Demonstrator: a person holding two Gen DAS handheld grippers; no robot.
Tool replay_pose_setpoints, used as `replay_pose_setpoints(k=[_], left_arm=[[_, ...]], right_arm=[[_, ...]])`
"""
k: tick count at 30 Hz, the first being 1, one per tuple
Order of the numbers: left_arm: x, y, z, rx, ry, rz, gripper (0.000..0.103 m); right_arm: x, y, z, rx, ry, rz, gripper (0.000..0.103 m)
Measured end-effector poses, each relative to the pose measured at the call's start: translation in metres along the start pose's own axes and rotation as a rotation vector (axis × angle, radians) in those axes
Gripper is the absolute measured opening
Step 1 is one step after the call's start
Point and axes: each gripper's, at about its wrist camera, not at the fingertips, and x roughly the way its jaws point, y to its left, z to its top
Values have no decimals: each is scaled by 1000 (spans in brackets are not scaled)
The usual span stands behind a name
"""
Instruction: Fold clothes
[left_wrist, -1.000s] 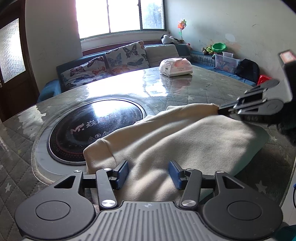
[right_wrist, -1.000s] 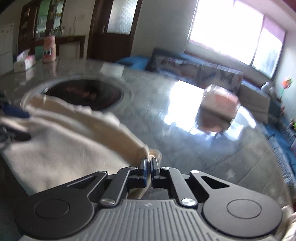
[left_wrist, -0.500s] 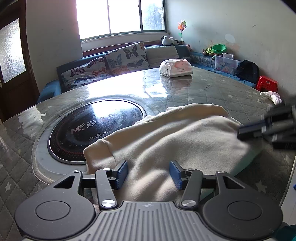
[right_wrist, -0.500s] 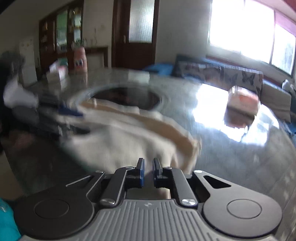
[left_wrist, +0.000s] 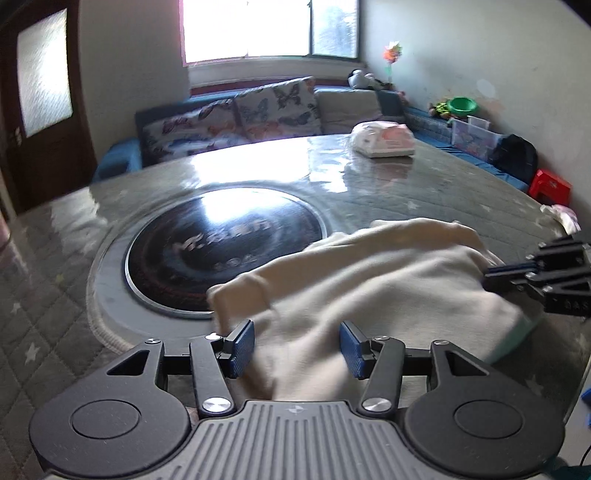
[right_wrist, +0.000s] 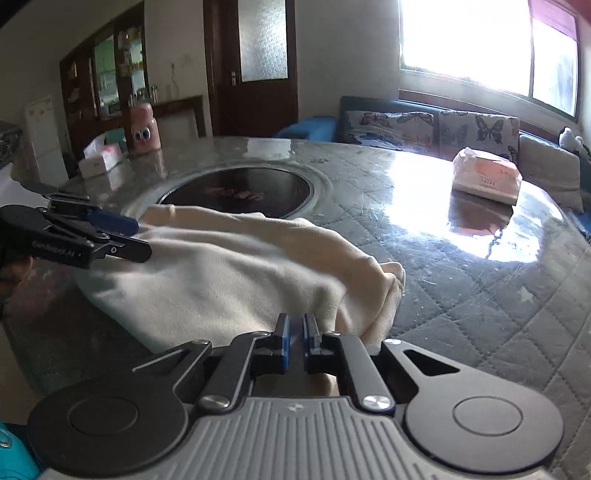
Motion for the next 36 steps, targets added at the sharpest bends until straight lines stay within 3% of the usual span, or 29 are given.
replay_pose_setpoints(k=[7,14,17,20,24,29,36], left_arm=[[18,8,19,3,2,-75,53],[43,31,28,-45,53,-15,44],[37,28,35,-26,24,-19,44],[39,18,47,-23,2,-81,44],[59,-1,57,17,17,-114,44],[84,1,60,-2,75,-102,47],[68,10,62,11,46,-84,45]], right_arm=[[4,0,20,-30,-25,4,9],[32,-20,31,10,26,-17,10],[31,-22,37,1,34,-16,10],[35,-14,54,-21,7,20,10],[59,0,69,-49,17,62,11],[84,4,67,-64,70,53,11],[55,26,65,-145,44,102,20]])
